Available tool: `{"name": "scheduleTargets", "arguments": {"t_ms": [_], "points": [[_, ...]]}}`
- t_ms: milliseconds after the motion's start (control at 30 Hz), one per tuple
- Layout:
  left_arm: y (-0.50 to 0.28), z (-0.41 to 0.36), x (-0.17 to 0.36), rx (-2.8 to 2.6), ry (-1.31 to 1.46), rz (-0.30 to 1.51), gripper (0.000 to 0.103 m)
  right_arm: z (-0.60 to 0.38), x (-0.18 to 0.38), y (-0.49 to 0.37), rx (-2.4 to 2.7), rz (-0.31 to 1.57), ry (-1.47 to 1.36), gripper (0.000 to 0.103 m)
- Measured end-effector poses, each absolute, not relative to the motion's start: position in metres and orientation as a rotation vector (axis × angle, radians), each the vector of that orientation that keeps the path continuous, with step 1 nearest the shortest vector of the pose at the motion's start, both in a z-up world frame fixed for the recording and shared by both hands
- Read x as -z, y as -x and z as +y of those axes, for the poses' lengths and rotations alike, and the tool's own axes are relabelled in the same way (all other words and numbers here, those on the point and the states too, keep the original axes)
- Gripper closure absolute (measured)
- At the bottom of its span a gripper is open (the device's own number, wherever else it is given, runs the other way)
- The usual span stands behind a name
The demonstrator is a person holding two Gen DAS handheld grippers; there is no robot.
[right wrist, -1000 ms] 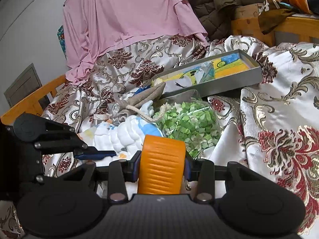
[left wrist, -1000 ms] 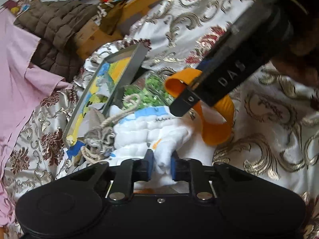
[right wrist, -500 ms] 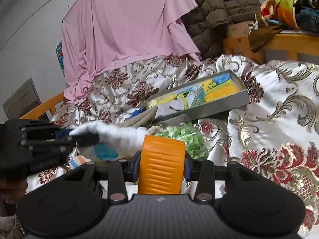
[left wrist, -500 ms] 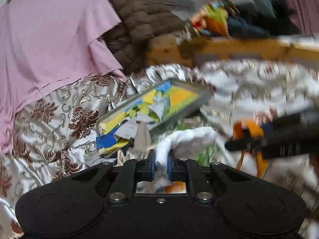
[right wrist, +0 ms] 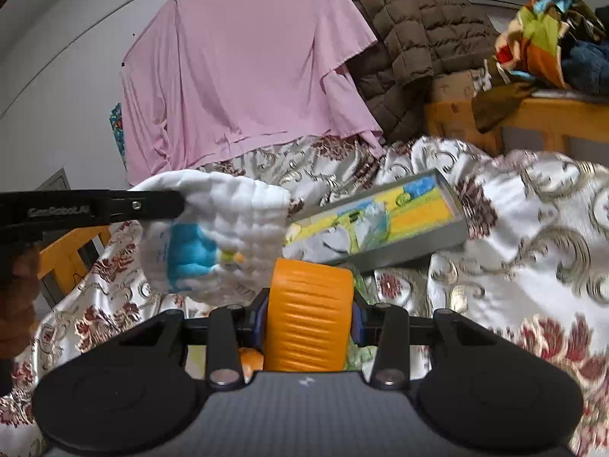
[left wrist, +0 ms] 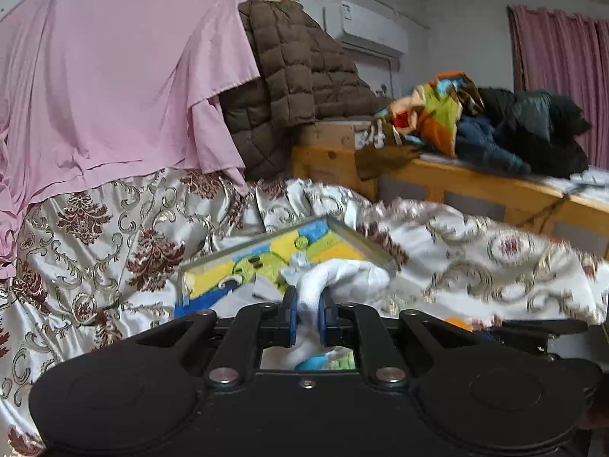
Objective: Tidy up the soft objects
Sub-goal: 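Carry the towel and strap into the frog tray and open both tools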
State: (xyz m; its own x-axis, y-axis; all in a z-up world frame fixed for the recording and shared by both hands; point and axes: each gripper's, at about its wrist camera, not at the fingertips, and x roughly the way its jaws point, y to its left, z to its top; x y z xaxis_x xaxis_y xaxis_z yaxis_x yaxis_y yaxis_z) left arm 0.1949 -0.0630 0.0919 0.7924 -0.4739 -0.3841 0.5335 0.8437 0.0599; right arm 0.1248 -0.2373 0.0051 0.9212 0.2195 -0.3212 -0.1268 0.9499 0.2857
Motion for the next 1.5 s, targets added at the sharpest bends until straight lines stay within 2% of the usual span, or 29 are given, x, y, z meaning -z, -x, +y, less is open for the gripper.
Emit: {"name": "scheduleTargets", "arguments": {"t_ms": [233, 400, 600, 800, 1033, 1267, 1333, 1500], "points": [[-0.242, -0.083, -0.122, 0.531, -0.135, 0.278, 0.092, -0.265, -0.05, -0.199, -0.195, 0.36, -0.196, 0.06], [-0.307, -0.106, -0.121, 0.509, -0.091, 0.266, 0.092, -0.289, -0.063, -0.275, -0.149, 0.384, -0.166, 0.059], [-0.393, -0.143, -0.082, 0.495, -0.023, 0.32, 0.092, -0.304, -0.039, -0.358, -0.088, 0.454, -0.097, 0.059], [-0.438, -0.16, -0.033, 0.476, 0.008, 0.391, 0.092, -0.313, -0.001, -0.42, -0.063, 0.577, -0.088, 0.059], [-0.465, -0.151, 0.01, 0.432, 0.017, 0.486, 0.092, -0.313, 0.025, -0.444, -0.057, 0.624, -0.076, 0.058], [-0.477, -0.134, 0.027, 0.399, 0.092, 0.571, 0.089, -0.308, 0.026, -0.452, -0.064, 0.628, -0.079, 0.057], [-0.474, -0.135, 0.027, 0.4, 0.088, 0.582, 0.086, -0.306, 0.026, -0.451, -0.056, 0.629, -0.072, 0.046], [-0.464, -0.138, 0.024, 0.403, 0.049, 0.584, 0.079, -0.302, 0.023, -0.441, -0.033, 0.616, -0.03, 0.036]]}}
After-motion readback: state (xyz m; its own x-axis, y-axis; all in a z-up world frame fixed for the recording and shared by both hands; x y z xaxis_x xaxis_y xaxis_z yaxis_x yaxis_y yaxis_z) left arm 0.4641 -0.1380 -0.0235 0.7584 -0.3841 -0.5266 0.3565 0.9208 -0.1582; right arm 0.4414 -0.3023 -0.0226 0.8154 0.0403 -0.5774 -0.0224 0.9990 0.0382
